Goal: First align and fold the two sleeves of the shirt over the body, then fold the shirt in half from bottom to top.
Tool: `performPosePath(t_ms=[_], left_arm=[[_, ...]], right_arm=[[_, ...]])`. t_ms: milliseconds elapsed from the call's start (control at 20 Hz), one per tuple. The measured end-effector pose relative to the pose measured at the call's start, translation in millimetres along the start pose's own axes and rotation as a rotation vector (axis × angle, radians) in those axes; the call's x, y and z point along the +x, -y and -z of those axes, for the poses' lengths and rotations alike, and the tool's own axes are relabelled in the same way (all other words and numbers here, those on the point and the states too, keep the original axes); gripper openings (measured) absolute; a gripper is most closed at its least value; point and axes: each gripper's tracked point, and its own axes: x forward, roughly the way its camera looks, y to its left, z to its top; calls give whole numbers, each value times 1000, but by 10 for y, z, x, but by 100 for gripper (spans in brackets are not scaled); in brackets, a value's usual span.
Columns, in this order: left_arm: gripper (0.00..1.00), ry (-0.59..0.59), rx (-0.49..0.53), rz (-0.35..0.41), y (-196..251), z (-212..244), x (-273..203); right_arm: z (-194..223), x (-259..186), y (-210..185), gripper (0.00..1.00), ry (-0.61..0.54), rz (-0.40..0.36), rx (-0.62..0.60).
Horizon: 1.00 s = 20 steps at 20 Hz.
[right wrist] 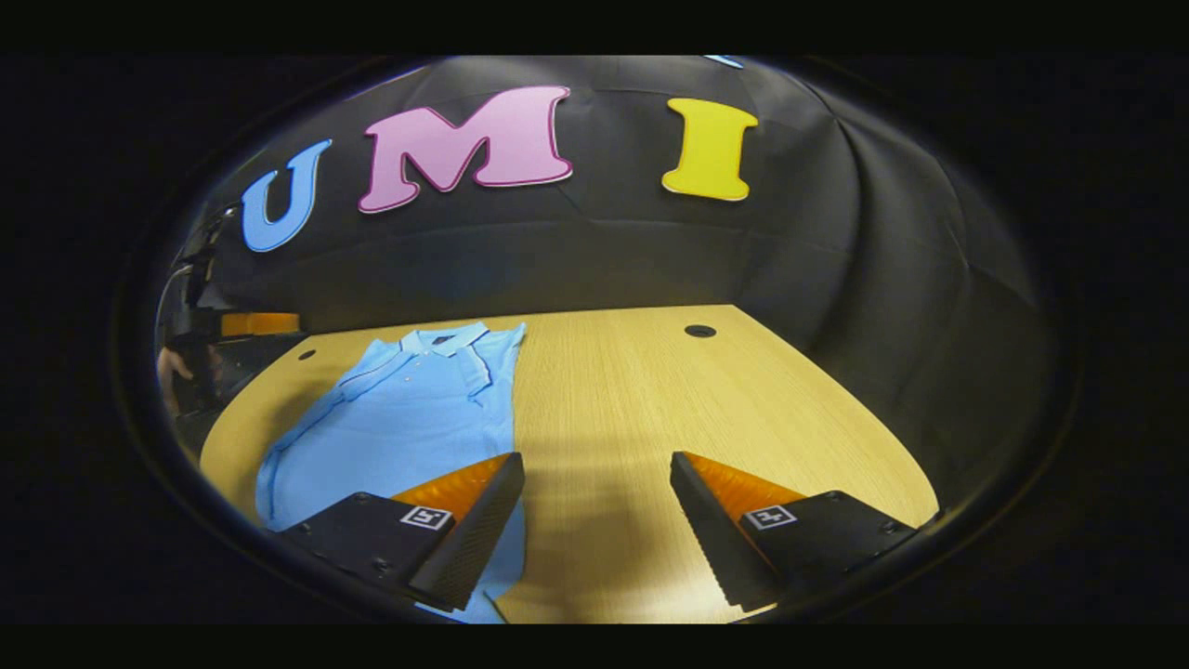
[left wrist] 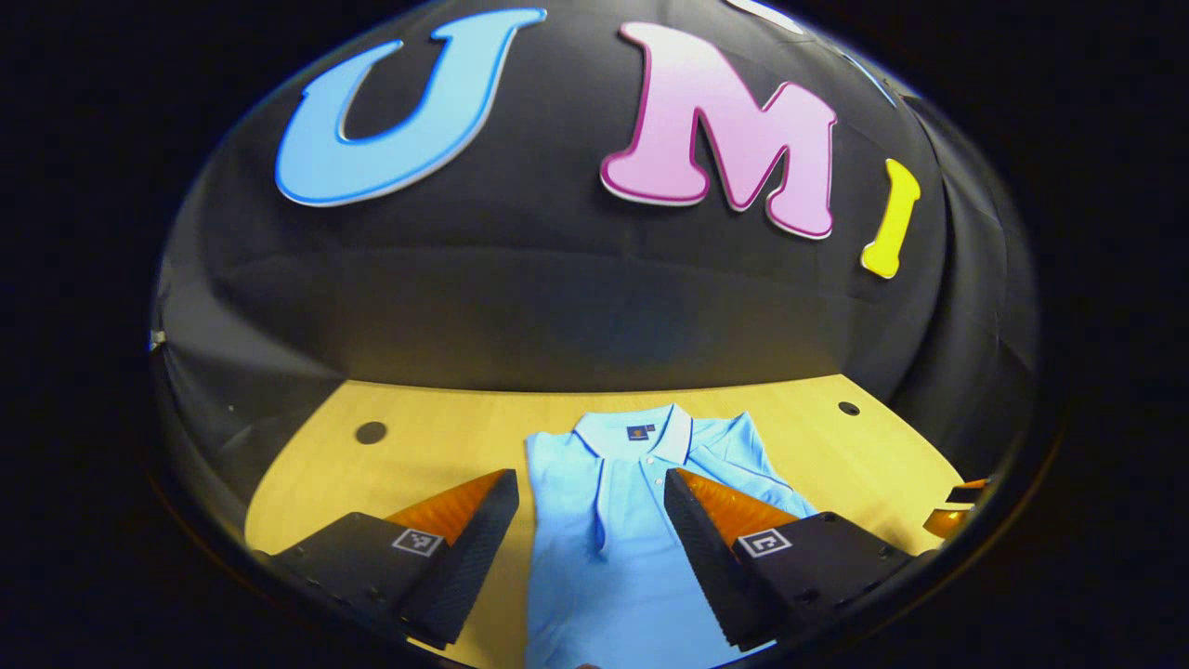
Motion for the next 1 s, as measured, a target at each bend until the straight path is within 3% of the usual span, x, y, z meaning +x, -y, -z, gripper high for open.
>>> performPosePath(t_ms=[300,500,850,1000], left_arm=[[98,-93,34,-9,0,835,-1346],[98,-215,-38,-7,166,1610,-1944],[96,-435,-119,-106,257,2607,-2317],[97,-446,-115,-127,320,2669,-2255]], right_arm=[[397,-571,-7,98,-61,-4,2],[744,-900,-124,98,-122,-23,-3],[1288,-1113,-358,95,-220,-15,14],[1410,-1075,-520,98,-244,-30,16]])
